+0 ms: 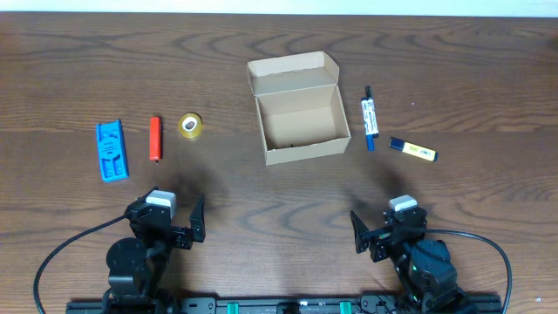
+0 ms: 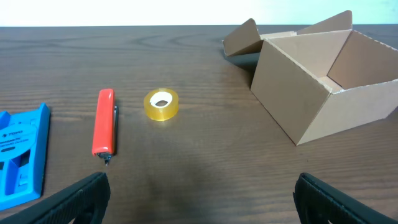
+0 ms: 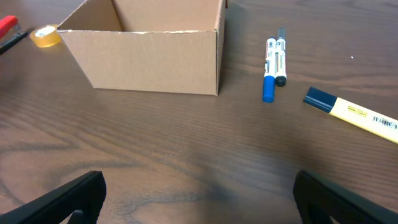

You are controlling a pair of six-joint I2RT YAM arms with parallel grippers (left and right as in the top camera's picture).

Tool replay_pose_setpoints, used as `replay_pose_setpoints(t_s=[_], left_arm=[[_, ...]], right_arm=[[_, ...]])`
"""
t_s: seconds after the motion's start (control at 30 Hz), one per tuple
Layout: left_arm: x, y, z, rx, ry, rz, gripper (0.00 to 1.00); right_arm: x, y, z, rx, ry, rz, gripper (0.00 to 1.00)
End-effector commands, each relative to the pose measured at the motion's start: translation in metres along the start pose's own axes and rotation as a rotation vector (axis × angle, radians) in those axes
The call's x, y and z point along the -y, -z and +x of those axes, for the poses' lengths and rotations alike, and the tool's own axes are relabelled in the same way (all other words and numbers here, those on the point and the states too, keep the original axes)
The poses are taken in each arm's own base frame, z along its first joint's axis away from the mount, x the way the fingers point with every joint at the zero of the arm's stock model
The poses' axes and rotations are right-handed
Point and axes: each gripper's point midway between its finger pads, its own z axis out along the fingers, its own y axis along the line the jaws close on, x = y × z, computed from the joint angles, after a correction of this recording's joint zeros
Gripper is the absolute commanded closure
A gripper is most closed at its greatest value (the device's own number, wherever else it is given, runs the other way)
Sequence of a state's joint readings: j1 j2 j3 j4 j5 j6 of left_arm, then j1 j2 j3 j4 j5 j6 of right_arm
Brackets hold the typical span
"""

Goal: Pack container

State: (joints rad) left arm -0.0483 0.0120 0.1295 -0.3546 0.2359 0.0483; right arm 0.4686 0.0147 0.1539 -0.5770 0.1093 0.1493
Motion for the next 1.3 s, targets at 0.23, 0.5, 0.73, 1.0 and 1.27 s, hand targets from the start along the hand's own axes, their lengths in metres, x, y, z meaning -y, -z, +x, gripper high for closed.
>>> replay_pose_setpoints(t_s=[0.23,0.5,0.73,1.0,1.27], left_arm=[[-0.001,-0.003,0.008,-0.014,0.015,-0.004,0.05],[-0.001,-0.003,0.008,-0.014,0.015,-0.004,0.05],[-0.001,-0.003,0.008,-0.014,0.015,-0.004,0.05],[-0.001,-0.003,0.008,-0.014,0.015,-0.004,0.05],[-0.025,-0.001,0.006,-0.006,-0.001,-0.143,0.05]], right_arm=[[-0.001,0.0,0.0,0.007,-0.004,-0.004,0.01],[-0.001,0.0,0.0,0.007,-0.004,-0.004,0.01],[-0.001,0.0,0.0,0.007,-0.004,-0.004,0.01],[-0.001,0.0,0.0,0.007,-0.004,-0.004,0.01],[-0.001,0.0,0.0,0.007,-0.004,-0.004,0.01]])
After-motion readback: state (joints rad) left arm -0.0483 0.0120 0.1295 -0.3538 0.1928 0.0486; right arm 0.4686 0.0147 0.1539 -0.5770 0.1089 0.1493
